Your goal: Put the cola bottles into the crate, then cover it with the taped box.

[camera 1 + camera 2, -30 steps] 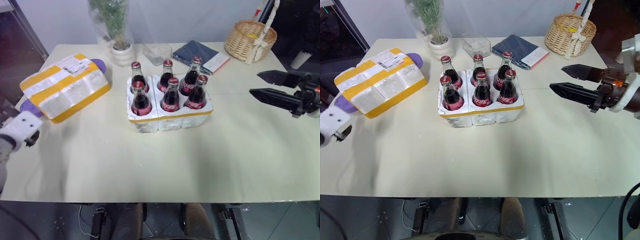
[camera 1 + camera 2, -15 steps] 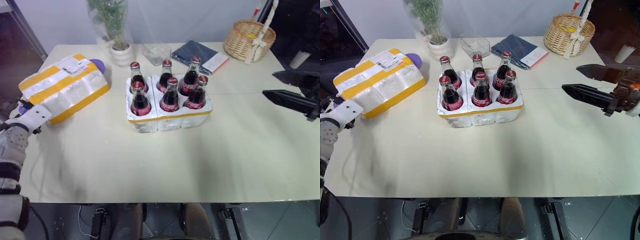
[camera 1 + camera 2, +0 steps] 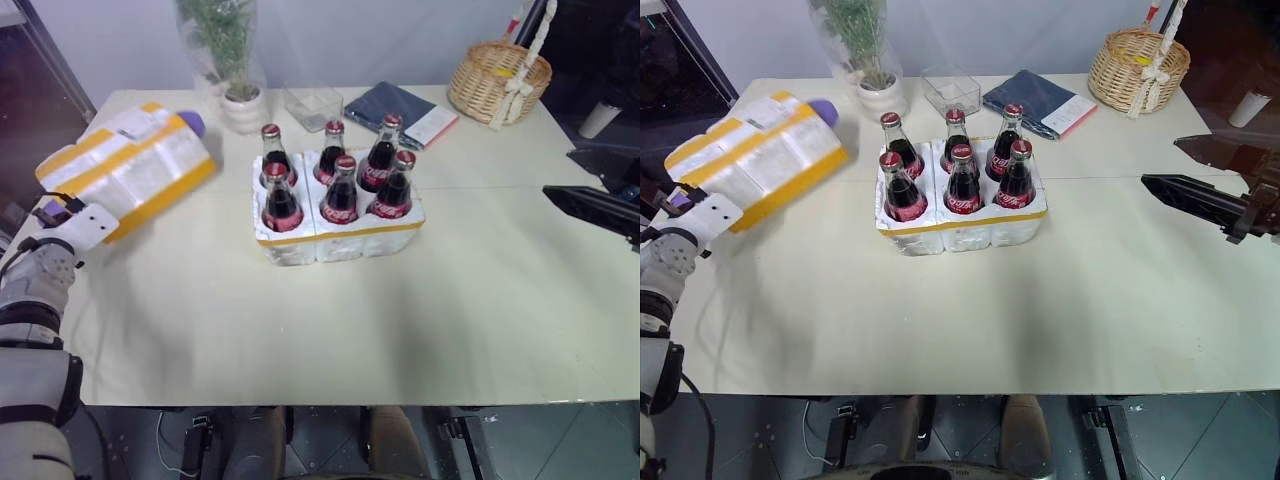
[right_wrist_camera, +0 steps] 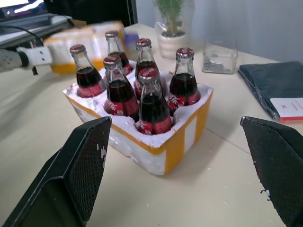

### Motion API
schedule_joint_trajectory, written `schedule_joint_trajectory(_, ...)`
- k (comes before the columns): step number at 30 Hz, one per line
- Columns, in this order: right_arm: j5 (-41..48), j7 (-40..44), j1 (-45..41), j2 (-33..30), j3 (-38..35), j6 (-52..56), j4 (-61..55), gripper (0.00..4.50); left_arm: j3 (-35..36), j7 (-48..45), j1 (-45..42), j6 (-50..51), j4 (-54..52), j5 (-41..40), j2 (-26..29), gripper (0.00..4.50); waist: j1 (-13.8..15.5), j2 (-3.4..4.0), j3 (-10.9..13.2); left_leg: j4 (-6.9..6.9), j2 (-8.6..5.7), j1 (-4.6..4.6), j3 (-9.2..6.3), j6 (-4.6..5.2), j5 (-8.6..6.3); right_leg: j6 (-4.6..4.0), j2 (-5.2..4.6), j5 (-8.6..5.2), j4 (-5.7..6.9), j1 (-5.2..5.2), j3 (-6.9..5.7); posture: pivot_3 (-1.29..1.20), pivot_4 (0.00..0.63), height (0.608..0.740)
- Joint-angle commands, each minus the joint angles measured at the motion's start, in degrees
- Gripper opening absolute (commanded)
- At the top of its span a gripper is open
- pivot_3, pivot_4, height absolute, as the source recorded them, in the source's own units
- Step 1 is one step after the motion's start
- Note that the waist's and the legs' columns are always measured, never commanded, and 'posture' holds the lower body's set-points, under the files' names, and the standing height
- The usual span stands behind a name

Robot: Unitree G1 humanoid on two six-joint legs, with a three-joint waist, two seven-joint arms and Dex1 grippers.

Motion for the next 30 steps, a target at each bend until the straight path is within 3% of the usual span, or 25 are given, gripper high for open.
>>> schedule_joint_trajectory(1, -0.1, -0.1, 0.9, -0.8, -3.1, -1.1, -0.5, 4.50, -0.4, 0.9, -1.3, -0.2, 0.1, 0.2, 1.2, 0.27, 0.0, -0.01, 0.0, 0.00, 0.00, 0.00, 0.00, 0.00, 0.00, 0.00, 0.00, 0.00, 0.00, 0.00, 0.00, 0.00, 0.150, 0.737)
schedule_joint_trajectory(6, -0.6, 1.2, 3.9, -1.1, -3.3, -0.6, 1.2, 4.50, 0.4, 0.2, -4.0, -2.9, -3.6, -0.6, 3.5, 0.27, 0.0, -0.12, 0.0, 0.01, 0.00, -0.01, -0.01, 0.00, 0.00, 0.00, 0.01, 0.00, 0.00, 0.00, 0.00, 0.00, 0.150, 0.737)
schedule_joint_trajectory(12, -5.7, 0.7, 4.4, -0.5, 0.9, -6.0, 3.1, 4.50, 3.7, -9.6, -3.9, -4.3, -24.9, -3.9, 8.2, 0.27, -0.1, -0.18, 0.0, 0.00, 0.01, -0.06, -0.01, -0.01, 0.00, 0.00, 0.01, 0.00, -0.02, -0.04, 0.00, 0.00, 0.150, 0.737)
schedule_joint_trajectory(19, -7.4, -0.2, 3.1, 2.0, 6.9, -8.1, 4.3, 4.50, 6.3, -28.2, 0.1, 9.3, -62.4, -9.0, 8.8, 0.27, -0.3, -0.17, 0.0, -0.01, 0.01, -0.06, -0.01, -0.01, 0.00, 0.00, 0.01, 0.00, -0.04, -0.02, 0.01, 0.00, 0.150, 0.737)
schedule_joint_trajectory(26, -7.4, -0.1, 2.1, 3.1, 9.2, -8.8, 4.2, 4.50, 4.0, -38.3, -0.1, 24.7, -81.9, -8.1, 4.1, 0.27, -0.4, -0.16, 0.0, 0.01, 0.02, -0.04, -0.01, 0.00, 0.01, 0.00, 0.04, 0.00, -0.02, -0.01, 0.02, 0.00, 0.150, 0.737)
schedule_joint_trajectory(30, -7.2, -0.2, 1.6, 3.7, 9.2, -8.9, 4.1, 4.50, 2.9, -42.5, 1.9, 29.7, -89.2, -6.6, 4.3, 0.27, -0.5, -0.16, 0.0, 0.02, 0.02, -0.04, -0.01, 0.00, 0.01, 0.01, 0.04, -0.01, -0.02, 0.01, 0.02, 0.00, 0.150, 0.737)
